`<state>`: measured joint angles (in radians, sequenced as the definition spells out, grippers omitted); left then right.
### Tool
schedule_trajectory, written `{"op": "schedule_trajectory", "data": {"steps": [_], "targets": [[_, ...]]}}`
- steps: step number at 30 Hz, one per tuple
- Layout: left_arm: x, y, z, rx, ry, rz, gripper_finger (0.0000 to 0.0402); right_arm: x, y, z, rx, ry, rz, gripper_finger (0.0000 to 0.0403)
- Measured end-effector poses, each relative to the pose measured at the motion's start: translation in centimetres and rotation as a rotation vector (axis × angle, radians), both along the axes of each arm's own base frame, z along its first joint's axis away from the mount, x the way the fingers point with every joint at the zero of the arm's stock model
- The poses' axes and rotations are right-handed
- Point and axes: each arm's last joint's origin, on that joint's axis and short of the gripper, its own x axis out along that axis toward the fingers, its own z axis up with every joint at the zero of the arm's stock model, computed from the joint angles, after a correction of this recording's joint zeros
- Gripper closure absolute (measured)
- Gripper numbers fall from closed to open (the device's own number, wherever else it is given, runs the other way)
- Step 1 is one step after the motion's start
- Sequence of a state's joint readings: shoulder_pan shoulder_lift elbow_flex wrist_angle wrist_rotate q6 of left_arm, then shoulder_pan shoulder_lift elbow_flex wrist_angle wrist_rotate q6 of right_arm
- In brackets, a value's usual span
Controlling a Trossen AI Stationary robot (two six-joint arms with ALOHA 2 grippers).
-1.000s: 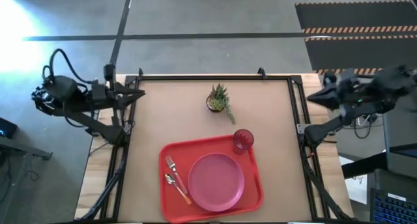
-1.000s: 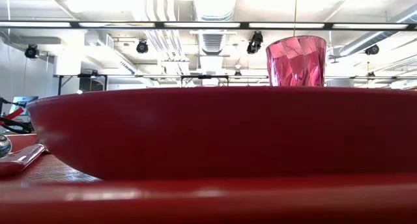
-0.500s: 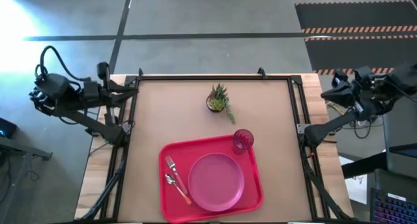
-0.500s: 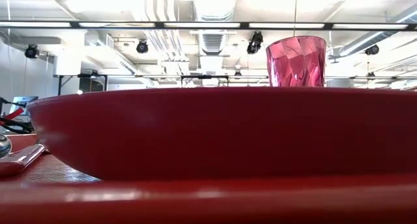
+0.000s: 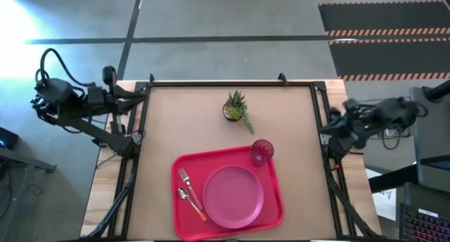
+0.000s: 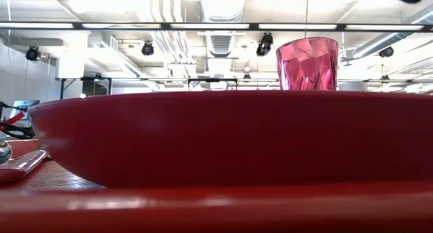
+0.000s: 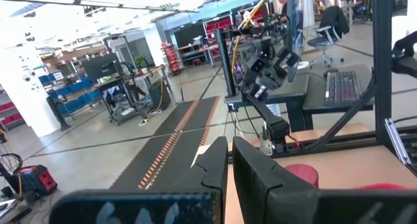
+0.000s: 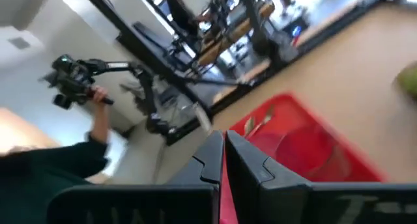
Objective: Pick and place plate/cup/fork/spoon on tray
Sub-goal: Adjust the orange tray on the table
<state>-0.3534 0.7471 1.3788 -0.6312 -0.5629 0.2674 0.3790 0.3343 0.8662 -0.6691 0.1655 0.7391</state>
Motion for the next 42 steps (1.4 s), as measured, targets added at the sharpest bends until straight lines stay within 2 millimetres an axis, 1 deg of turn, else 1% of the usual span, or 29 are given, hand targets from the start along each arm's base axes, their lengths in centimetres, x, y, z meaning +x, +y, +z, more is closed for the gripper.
{"op": "schedule_trajectory", "data": {"steps": [4,7,17,20,28,34,40,42], "targets": [[0.0,0.0,-0.1,0.004,0.014,0.0,0.0395,2.0,1.0,-2.9,0.108,0.081,0.056,0.0394],[-0.1,0.0,-0.1,0.004,0.012,0.0,0.0395,3.2,1.6,-4.5,0.169,0.097,0.084,0.0394],[-0.2,0.1,-0.1,0.003,0.009,0.0,0.0395,5.4,2.7,-9.8,0.334,0.23,0.097,0.0394],[-0.2,0.1,-0.1,0.003,0.01,0.0,0.0395,6.1,3.1,-11.6,0.362,0.298,0.104,0.0394],[-0.2,0.1,-0.1,0.004,0.011,0.0,0.0395,7.4,3.8,-16.2,0.409,0.571,0.058,0.0394],[-0.2,0.1,-0.1,0.003,0.011,0.002,0.0395,8.4,4.5,-17.9,0.422,0.688,0.057,0.0394],[0.0,0.0,-0.2,0.003,0.014,0.004,0.0395,10.6,5.9,-18.8,0.377,0.75,0.082,0.0394],[0.0,0.0,-0.2,0.004,0.016,0.004,0.0395,11.2,6.4,-19.5,0.346,0.811,0.073,0.0394]]}}
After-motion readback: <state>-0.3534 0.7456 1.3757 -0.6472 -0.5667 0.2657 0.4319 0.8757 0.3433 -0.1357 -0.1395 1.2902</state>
